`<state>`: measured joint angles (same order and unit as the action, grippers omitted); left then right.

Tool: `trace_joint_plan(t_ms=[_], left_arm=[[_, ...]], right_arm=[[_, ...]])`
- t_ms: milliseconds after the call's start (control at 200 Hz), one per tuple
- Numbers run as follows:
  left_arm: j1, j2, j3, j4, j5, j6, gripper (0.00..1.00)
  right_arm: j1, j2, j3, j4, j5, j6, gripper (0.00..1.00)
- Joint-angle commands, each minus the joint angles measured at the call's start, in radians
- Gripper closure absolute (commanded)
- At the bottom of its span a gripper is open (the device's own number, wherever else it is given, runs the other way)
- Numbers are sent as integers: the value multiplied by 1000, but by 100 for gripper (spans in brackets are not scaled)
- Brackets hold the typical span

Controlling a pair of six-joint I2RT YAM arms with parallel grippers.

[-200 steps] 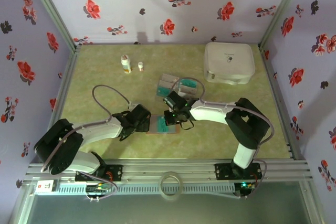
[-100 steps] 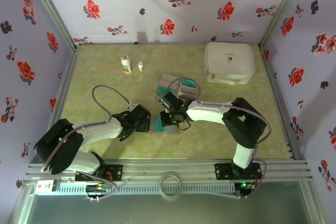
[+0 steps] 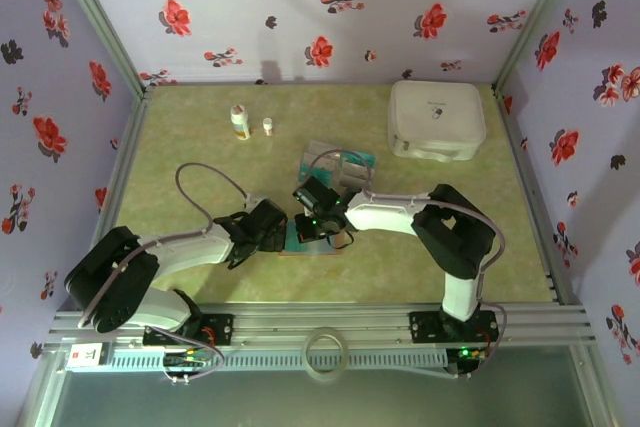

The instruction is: Put the credit cards into the card holder

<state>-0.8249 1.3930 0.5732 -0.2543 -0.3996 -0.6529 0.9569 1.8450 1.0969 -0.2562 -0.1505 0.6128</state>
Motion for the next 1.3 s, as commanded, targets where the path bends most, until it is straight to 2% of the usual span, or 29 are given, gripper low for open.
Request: trace_joint_plan(t_ms=[0, 300, 1295], left_arm=[[-8, -16, 2, -18, 2, -9, 0], [34, -101, 22, -112, -29, -19, 0], [51, 55, 38, -40, 19, 3, 0]], right_arm=[[8, -30, 3, 3, 10, 19, 98], [-1, -115, -64, -2, 65, 27, 98], [-3, 11, 21, 11, 23, 13, 98]])
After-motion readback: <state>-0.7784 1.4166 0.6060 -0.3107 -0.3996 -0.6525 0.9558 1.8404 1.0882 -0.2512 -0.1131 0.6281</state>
